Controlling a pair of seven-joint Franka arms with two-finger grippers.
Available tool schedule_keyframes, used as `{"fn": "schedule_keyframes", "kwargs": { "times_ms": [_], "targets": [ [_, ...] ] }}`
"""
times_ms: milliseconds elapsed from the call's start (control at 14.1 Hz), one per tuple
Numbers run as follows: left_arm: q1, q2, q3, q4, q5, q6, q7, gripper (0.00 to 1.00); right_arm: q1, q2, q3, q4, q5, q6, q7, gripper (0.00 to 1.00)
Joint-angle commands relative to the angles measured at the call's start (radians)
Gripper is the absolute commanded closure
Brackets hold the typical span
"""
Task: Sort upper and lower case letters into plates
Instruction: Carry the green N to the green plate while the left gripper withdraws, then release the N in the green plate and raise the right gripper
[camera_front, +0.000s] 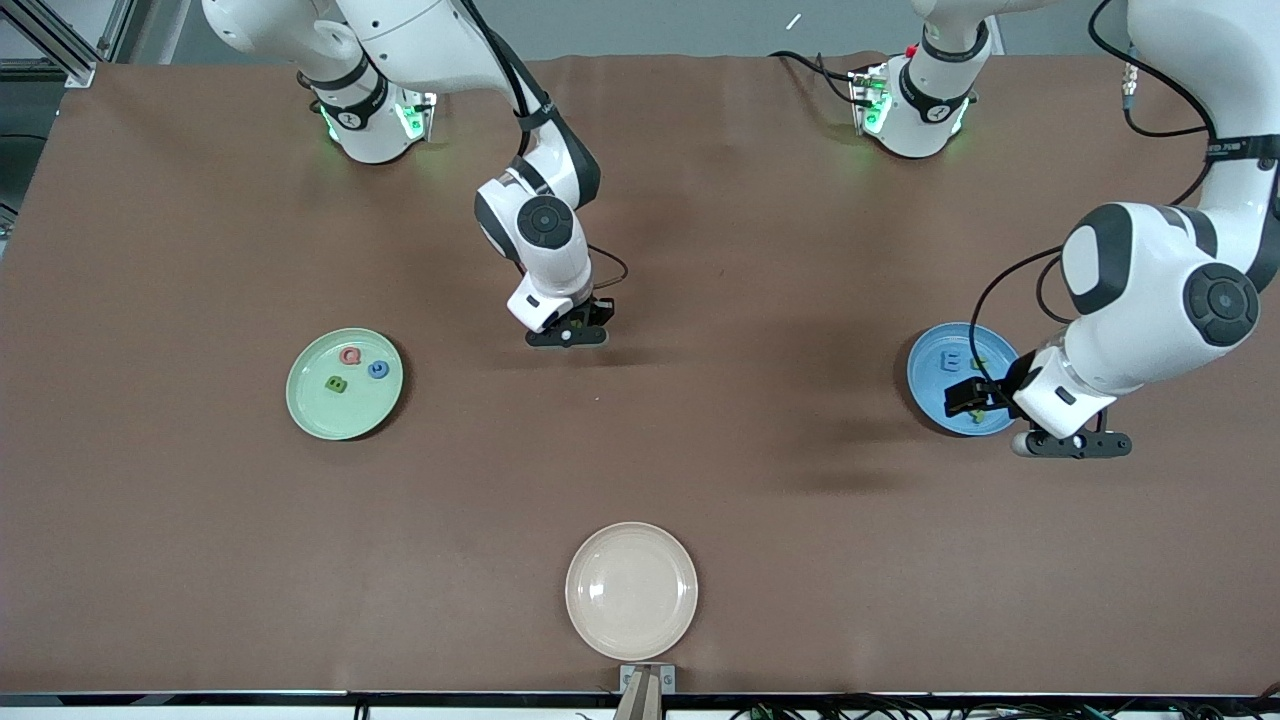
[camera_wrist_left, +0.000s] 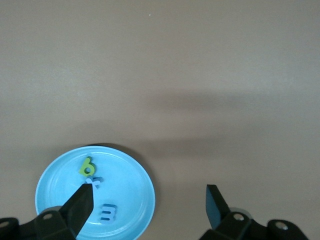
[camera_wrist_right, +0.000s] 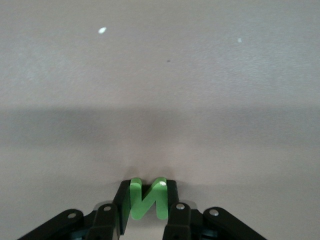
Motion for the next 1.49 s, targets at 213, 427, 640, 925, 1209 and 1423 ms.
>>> {"fn": "schedule_keyframes", "kwargs": {
  "times_ms": [213, 427, 640, 925, 1209, 1423],
  "targets": [
    [-0.226, -0.062, 0.257, 0.1, -0.037, -0.158, 0.019, 0.01, -0.025, -0.07, -0.128, 0.131, -0.02, -0.367, 0.011, 1.0],
    [-0.197, -0.2, 0.257, 0.083, -0.035, -0.186, 0.034, 0.01, -0.069, -0.116, -0.222, 0.122, -0.019, -0.406, -0.196, 1.0],
    [-0.145, -0.291, 0.257, 0.084, -0.035, -0.27, 0.109, 0.01, -0.185, -0.132, -0.225, 0.104, -0.017, -0.41, -0.334, 1.0],
    [-0.137, -0.371, 0.264, 0.101, -0.033, -0.35, 0.111, 0.0, -0.356, -0.141, -0.225, 0.069, -0.017, -0.4, -0.607, 1.0],
    [-0.136, -0.4, 0.266, 0.19, 0.022, -0.5, 0.109, 0.0, -0.471, -0.129, -0.225, 0.047, -0.016, -0.343, -0.77, 1.0],
    [-0.136, -0.397, 0.264, 0.242, 0.025, -0.542, 0.105, 0.0, -0.496, -0.098, -0.223, 0.021, -0.013, -0.265, -0.804, 1.0]
  ]
}}
